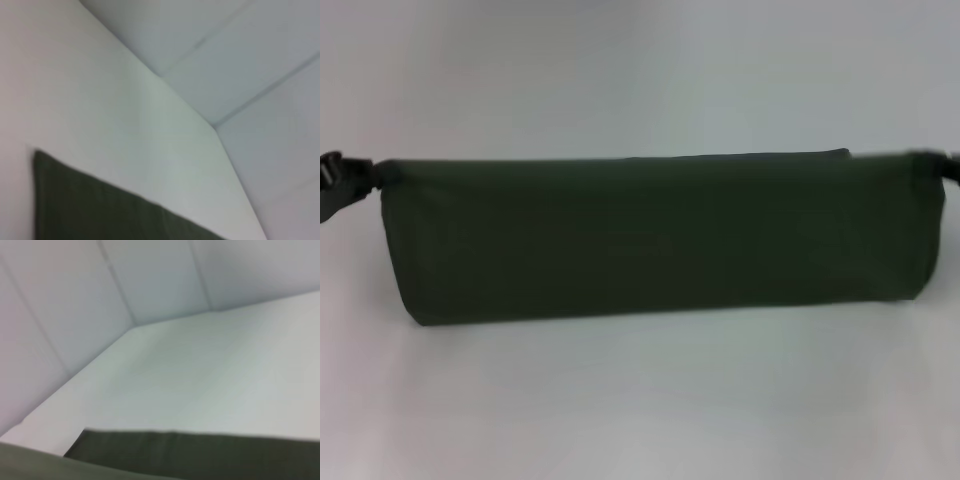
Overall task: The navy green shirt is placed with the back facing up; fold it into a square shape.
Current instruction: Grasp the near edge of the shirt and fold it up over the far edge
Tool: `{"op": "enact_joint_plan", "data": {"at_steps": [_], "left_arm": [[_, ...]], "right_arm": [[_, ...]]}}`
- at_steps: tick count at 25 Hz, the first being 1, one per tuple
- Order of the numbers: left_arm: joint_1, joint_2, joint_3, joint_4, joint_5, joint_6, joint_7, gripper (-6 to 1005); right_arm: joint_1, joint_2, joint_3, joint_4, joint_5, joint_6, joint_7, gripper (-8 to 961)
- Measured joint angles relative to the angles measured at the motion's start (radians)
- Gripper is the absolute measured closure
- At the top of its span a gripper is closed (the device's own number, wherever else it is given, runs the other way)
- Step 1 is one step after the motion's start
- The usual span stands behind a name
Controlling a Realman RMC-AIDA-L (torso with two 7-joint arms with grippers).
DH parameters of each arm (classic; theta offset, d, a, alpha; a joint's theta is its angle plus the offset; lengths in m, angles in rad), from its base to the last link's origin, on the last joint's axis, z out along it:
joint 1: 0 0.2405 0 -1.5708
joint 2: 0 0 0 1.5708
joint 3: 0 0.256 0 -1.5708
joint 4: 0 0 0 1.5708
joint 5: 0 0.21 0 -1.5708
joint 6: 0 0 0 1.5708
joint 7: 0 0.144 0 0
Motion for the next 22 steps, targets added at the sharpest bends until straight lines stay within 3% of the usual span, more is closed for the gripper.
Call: {"op": "enact_joint_plan", "data": {"at_steps": [6, 12, 19, 22], "left_arm": [[-0.042, -0.019, 0.004, -0.100, -0.063, -0.215, 0.088, 957], [-0.085, -0.067, 0.004, -0.170, -0.147, -0.407, 0.229, 956], [-0.155, -0.144, 0.010, -0.200, -0.249, -0.659, 0.403, 956], [-0.173, -0.153, 0.014, -0.225, -0.260, -0.720, 0.435, 957]], "right_arm": [[0.098, 0.015, -0.041, 0.095, 0.000, 0.252, -0.006, 918], [0.183, 0.050, -0.106, 0.182, 0.001, 0.523, -0.055, 918], [0.266, 0.088, -0.122, 0.279, 0.009, 0.800, -0.141, 917], [0.285, 0.097, -0.142, 0.306, 0.012, 0.878, -0.146, 919]]}}
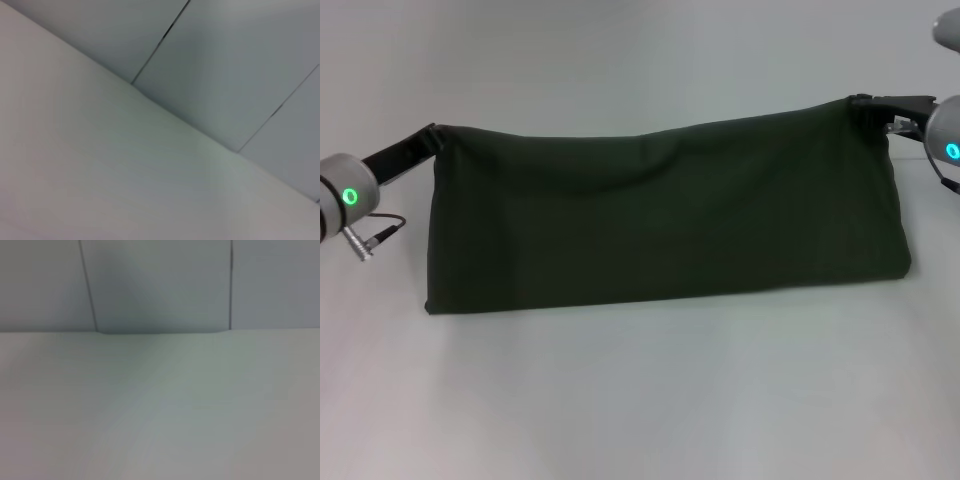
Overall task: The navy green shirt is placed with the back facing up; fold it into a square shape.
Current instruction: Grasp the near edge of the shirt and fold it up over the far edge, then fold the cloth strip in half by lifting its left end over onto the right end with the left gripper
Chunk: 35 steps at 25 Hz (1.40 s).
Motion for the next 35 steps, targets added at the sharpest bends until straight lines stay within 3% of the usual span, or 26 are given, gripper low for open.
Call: {"op": "enact_joint_plan", "data": {"at_steps": [7, 14, 20, 22, 24, 26, 30, 32, 35], "left_arm": [[-0.020, -0.023, -0.004, -0.030, -0.080, -0.092, 0.103, 944], [-0.020, -0.038, -0.001, -0.033, -0.164, -0.161, 0.153, 898], [-0.016, -0.031, 0.000, -0.034, -0.166, -0.167, 0.154, 699], [-0.006, -0.020, 0.003, -0.036, -0.165, -0.150, 0.151, 632], [0.006, -0.004, 0.011, -0.041, -0.163, -0.105, 0.138, 566], [0.033, 0.020, 0.041, -0.043, -0.160, -0.001, 0.102, 499], [0.100, 0.032, 0.109, 0.016, -0.151, 0.231, 0.061, 339], [0.132, 0.028, 0.141, 0.063, -0.131, 0.330, 0.021, 259], [0.175, 0.024, 0.169, 0.119, -0.072, 0.440, -0.064, 178]], "right_arm": [[0.022, 0.016, -0.051, 0.035, 0.000, 0.121, 0.001, 881], [0.026, 0.017, -0.053, 0.040, 0.000, 0.154, 0.015, 810], [0.019, 0.014, -0.052, 0.041, 0.000, 0.153, 0.017, 617], [0.014, 0.012, -0.049, 0.038, 0.000, 0.149, 0.017, 365], [0.001, 0.008, -0.046, 0.029, 0.014, 0.128, 0.017, 345], [-0.022, 0.001, -0.046, 0.006, 0.053, 0.075, 0.017, 325], [-0.103, -0.017, -0.048, -0.075, 0.166, -0.137, 0.011, 284], [-0.156, -0.038, -0.048, -0.105, 0.224, -0.280, 0.012, 264], [-0.217, -0.087, -0.044, -0.107, 0.280, -0.469, 0.023, 254]]}}
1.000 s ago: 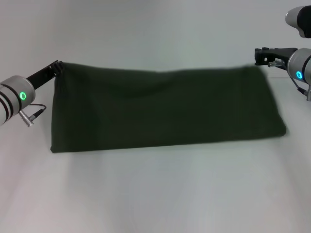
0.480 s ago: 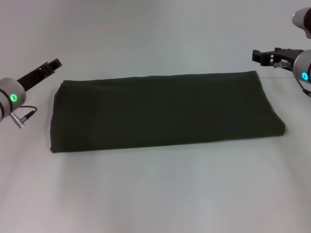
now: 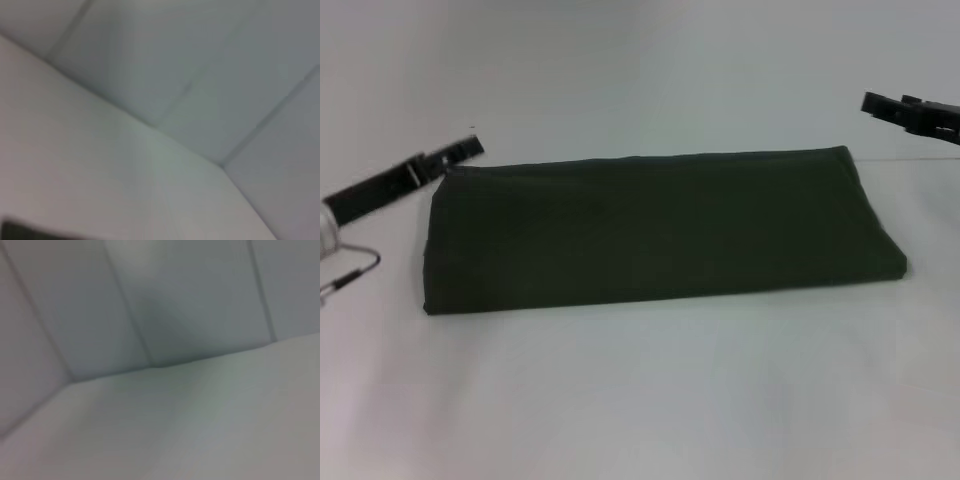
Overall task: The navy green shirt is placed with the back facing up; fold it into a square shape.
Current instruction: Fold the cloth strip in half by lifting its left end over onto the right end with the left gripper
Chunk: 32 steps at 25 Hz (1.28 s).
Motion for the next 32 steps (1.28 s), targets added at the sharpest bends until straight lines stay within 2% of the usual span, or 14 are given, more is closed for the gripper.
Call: {"op": "enact_joint_plan", "data": {"at_steps": [2, 5, 8, 16, 25, 32], "left_arm": [[0.019, -0.003, 0.002, 0.021, 0.042, 0.035, -0.048, 124], [0.042, -0.009, 0.003, 0.051, 0.118, 0.044, -0.126, 126], [0.048, -0.010, -0.008, 0.065, 0.187, 0.033, -0.190, 128], [0.052, -0.009, -0.012, 0.078, 0.300, -0.041, -0.290, 131], [0.058, -0.018, 0.012, 0.049, 0.332, -0.127, -0.278, 133], [0.060, -0.022, 0.025, 0.031, 0.333, -0.127, -0.277, 138]], "right_arm": [[-0.034, -0.035, -0.003, 0.006, 0.018, -0.103, 0.025, 253], [-0.072, -0.075, -0.011, 0.008, 0.009, -0.209, 0.074, 253], [-0.099, -0.092, -0.014, 0.008, -0.008, -0.262, 0.101, 253], [-0.119, -0.090, -0.014, 0.008, -0.044, -0.260, 0.105, 252], [-0.113, -0.085, -0.014, 0.017, -0.059, -0.256, 0.106, 253], [-0.112, -0.086, -0.014, 0.019, -0.060, -0.260, 0.106, 253]]}}
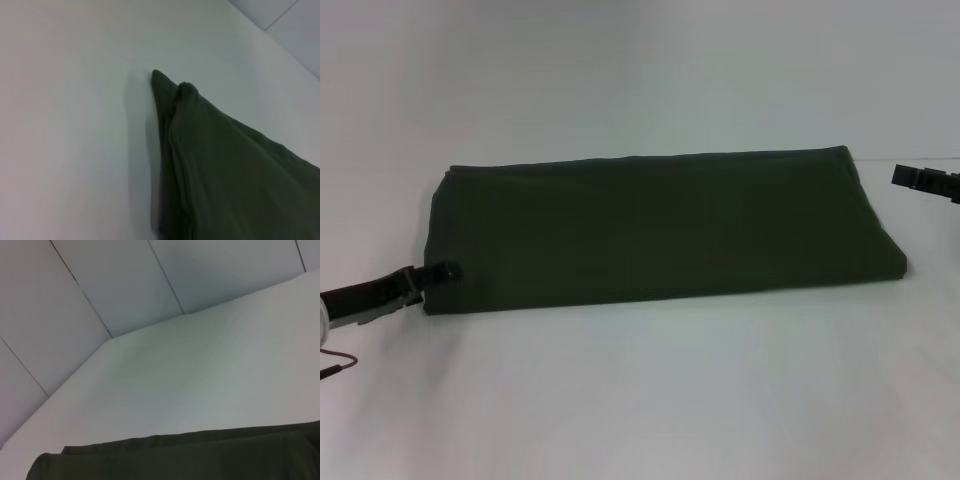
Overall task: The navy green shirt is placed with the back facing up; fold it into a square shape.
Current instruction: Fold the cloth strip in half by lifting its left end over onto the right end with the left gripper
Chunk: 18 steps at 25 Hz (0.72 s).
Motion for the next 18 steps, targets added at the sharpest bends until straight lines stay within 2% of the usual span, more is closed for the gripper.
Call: {"op": "enact_joint_plan", "data": {"at_steps": [18], "left_arm": [[-0.013, 0.000, 0.024, -0.002, 0.000, 0.030, 0.000, 138]], "right_arm": [[0.001, -0.001, 0.000, 0.000, -0.006, -0.003, 0.007, 255]]}}
